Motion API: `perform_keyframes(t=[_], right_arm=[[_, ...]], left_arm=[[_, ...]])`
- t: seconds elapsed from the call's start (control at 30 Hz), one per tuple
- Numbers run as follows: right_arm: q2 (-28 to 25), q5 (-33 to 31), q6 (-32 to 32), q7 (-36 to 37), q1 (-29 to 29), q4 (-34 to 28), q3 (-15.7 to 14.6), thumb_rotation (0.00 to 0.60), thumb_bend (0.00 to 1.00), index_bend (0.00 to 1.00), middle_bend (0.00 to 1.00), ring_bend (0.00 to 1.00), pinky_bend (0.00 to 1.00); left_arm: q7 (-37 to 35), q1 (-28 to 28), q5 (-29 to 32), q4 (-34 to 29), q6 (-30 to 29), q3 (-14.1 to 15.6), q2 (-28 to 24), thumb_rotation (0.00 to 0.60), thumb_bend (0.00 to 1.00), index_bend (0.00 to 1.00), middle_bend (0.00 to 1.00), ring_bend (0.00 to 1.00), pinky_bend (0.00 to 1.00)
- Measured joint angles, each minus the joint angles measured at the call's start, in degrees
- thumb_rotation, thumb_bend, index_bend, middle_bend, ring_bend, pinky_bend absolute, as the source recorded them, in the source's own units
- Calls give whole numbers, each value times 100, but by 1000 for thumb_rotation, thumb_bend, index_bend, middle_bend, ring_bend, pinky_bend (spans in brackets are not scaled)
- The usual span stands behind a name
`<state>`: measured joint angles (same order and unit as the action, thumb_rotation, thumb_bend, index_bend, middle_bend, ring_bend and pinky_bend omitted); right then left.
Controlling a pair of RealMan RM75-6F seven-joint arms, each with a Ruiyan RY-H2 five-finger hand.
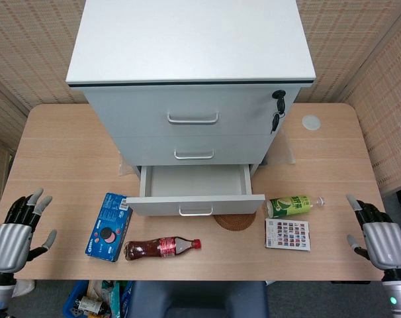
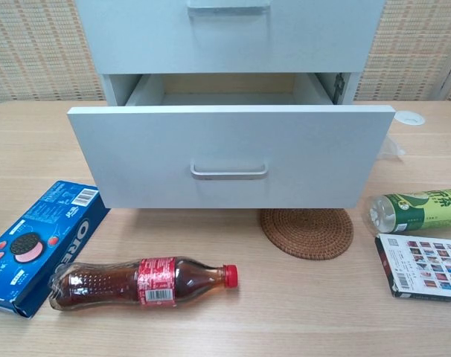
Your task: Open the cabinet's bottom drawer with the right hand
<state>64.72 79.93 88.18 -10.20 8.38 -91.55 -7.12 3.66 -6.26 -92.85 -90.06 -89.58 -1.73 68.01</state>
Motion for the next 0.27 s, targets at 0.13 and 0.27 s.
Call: perform_keyframes(t=[0.13, 0.27], right_arm=[[18, -20, -92, 30, -82, 22, 79, 600, 252, 4, 150, 149, 292], [24, -18, -153, 46, -143, 28, 151, 600, 251, 4, 150, 149, 292]], left_arm=[[130, -13, 71, -74, 142, 25, -21, 600, 337, 53, 8, 81, 97], [210, -30, 104, -129, 193, 31, -32, 600, 337, 51, 1, 80, 98]])
